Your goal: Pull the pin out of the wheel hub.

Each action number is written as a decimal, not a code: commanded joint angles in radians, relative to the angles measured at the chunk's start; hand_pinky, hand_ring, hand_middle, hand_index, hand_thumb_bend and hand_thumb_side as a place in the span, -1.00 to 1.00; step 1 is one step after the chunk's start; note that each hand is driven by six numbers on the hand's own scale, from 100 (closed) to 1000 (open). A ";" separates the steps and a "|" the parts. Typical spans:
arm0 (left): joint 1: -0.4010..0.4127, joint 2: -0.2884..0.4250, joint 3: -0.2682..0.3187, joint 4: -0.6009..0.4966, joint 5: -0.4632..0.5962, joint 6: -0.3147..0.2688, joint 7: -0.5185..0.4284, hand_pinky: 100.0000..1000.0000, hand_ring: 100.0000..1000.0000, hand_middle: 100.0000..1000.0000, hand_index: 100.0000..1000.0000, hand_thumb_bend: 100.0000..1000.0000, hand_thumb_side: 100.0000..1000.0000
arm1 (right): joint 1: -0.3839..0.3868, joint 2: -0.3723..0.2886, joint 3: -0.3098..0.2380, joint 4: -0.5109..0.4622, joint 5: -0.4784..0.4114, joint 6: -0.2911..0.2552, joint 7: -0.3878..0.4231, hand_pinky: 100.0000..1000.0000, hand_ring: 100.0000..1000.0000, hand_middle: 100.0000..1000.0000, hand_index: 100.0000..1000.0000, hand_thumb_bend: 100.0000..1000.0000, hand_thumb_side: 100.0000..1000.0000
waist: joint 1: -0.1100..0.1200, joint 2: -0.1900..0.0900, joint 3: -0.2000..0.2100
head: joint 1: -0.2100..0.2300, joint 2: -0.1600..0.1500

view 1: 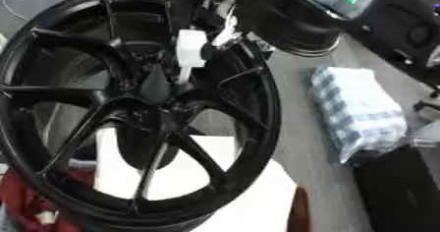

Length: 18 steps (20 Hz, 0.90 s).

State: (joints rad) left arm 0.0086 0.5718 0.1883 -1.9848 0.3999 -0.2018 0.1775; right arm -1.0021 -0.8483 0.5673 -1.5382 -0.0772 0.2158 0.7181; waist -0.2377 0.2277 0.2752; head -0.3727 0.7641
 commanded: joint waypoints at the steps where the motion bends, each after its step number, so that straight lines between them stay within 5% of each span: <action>1: -0.006 0.014 0.002 -0.015 0.005 0.002 -0.001 0.95 0.20 0.12 0.59 -0.96 0.56 | -0.013 -0.019 -0.011 0.001 0.000 0.000 0.003 0.46 0.68 0.50 0.61 -0.04 -0.62 | 0.012 -0.011 0.000 | -0.005 0.006; 18: -0.020 -0.005 -0.001 -0.015 0.004 0.017 -0.008 0.96 0.19 0.12 0.59 -0.95 0.58 | -0.011 0.005 -0.008 0.075 0.028 -0.001 0.055 0.41 0.62 0.36 0.59 -0.08 -0.63 | 0.012 0.010 0.010 | -0.030 0.006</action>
State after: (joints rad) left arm -0.0062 0.5542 0.1823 -1.9848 0.4043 -0.1872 0.1700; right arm -0.9946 -0.8225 0.5728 -1.4678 -0.0551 0.2164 0.7702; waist -0.2377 0.2486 0.2859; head -0.3949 0.7641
